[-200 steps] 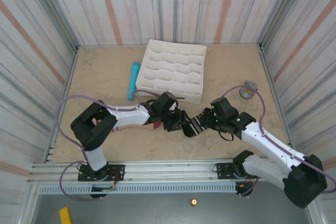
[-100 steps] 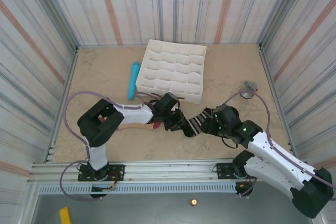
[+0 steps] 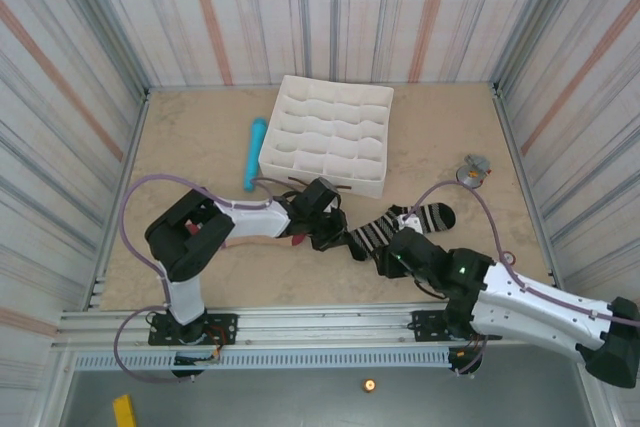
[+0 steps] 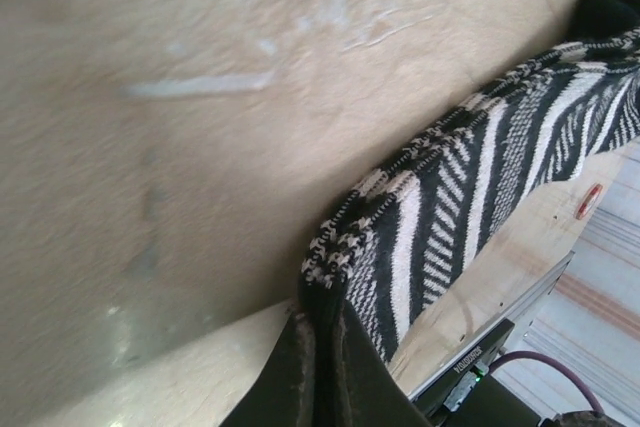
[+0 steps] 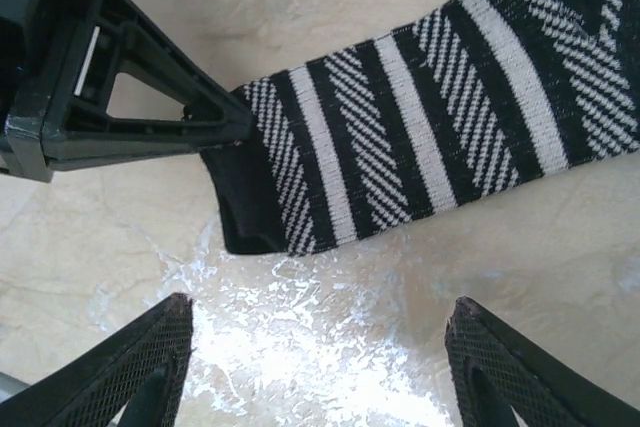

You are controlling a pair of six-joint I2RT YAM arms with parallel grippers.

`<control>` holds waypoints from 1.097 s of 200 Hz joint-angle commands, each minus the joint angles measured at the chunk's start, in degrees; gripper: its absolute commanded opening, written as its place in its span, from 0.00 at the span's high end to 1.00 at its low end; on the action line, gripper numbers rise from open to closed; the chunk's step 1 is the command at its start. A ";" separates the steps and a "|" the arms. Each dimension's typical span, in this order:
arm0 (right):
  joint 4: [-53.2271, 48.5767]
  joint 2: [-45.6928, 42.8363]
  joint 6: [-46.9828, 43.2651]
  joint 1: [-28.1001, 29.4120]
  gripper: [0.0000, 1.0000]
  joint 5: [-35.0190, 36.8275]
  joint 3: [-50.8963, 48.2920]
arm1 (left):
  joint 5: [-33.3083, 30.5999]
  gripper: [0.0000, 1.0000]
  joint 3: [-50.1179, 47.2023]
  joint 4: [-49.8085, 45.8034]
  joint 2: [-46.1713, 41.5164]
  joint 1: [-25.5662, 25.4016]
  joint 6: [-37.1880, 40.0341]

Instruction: Roll the socks

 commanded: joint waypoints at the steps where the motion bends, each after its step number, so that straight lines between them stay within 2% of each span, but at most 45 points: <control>1: 3.58 3.00 -0.03 4.59 0.32 8.56 -0.94 | -1.84 1.00 -1.70 -1.08 -2.81 -0.19 -2.05; 31: 8.22 8.52 -3.74 10.74 0.34 13.73 -0.99 | -0.24 1.00 -2.83 0.64 -3.10 -0.23 -5.56; 57: 13.20 13.61 -8.81 13.52 0.39 15.22 -1.12 | 0.61 1.00 -3.98 2.63 -3.80 -0.21 -9.12; 104: 23.12 22.31 -18.54 13.76 0.31 12.45 -1.61 | 0.12 1.00 -3.53 0.48 -5.05 -0.32 -10.69; 165: 29.03 28.25 -22.82 10.74 0.28 11.60 -2.24 | 2.92 1.00 -4.26 3.77 -3.29 -0.28 -12.76; 203: 30.51 31.52 -22.40 10.51 0.36 14.08 -2.00 | 3.46 1.00 -4.65 3.84 -3.36 -0.23 -12.63; 219: 30.38 33.04 -22.22 10.59 0.44 14.99 -1.47 | 3.48 1.00 -4.98 3.97 -3.39 -0.28 -12.80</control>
